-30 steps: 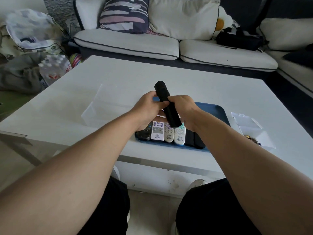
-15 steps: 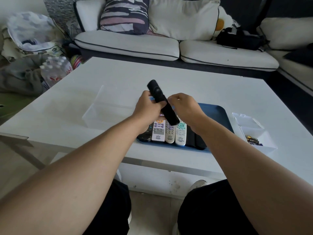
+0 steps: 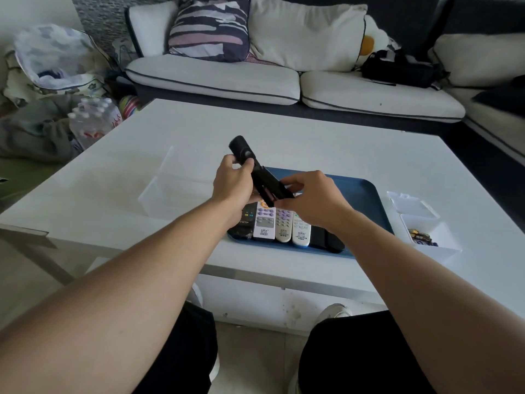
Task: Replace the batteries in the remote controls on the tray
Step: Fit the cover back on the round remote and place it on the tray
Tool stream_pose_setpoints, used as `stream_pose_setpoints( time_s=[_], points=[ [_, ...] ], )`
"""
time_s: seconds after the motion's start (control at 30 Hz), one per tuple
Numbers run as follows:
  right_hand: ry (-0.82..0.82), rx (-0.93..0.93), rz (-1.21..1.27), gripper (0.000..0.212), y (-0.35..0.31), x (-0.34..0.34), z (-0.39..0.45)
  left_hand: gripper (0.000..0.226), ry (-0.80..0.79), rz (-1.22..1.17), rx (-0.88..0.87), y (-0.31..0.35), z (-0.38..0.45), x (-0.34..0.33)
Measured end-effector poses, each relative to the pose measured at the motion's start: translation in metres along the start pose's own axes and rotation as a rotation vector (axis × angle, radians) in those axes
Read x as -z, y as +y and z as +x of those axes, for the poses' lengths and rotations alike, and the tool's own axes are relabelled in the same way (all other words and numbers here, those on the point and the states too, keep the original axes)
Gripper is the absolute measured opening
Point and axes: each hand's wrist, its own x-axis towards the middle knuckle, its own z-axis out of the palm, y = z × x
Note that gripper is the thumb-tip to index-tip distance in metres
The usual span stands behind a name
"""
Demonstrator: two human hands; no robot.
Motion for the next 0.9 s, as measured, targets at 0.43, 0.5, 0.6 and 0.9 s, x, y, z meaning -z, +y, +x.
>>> stream_pose_setpoints(
  time_s=[0.43, 0.5, 0.6, 0.9],
  points=[
    [-0.323, -0.028, -0.581, 0.046, 0.041, -0.041, -0.056, 0.018, -0.045, -0.277, 0.288, 0.005, -0.001, 0.015],
    [-0.289, -0.001, -0.635, 0.044, 0.046, -0.047, -0.059, 0.023, -0.110, -0.281, 0.272, 0.005, -0.002, 0.012],
    [-0.244, 0.028, -0.700, 0.041, 0.047, -0.046, -0.060, 0.027, -0.188, -0.279, 0.232, 0.005, -0.004, 0.008],
    [-0.031, 0.093, -0.668, 0.038, 0.034, -0.025, -0.054, 0.033, -0.336, -0.313, 0.156, 0.008, -0.007, 0.002]
  ],
)
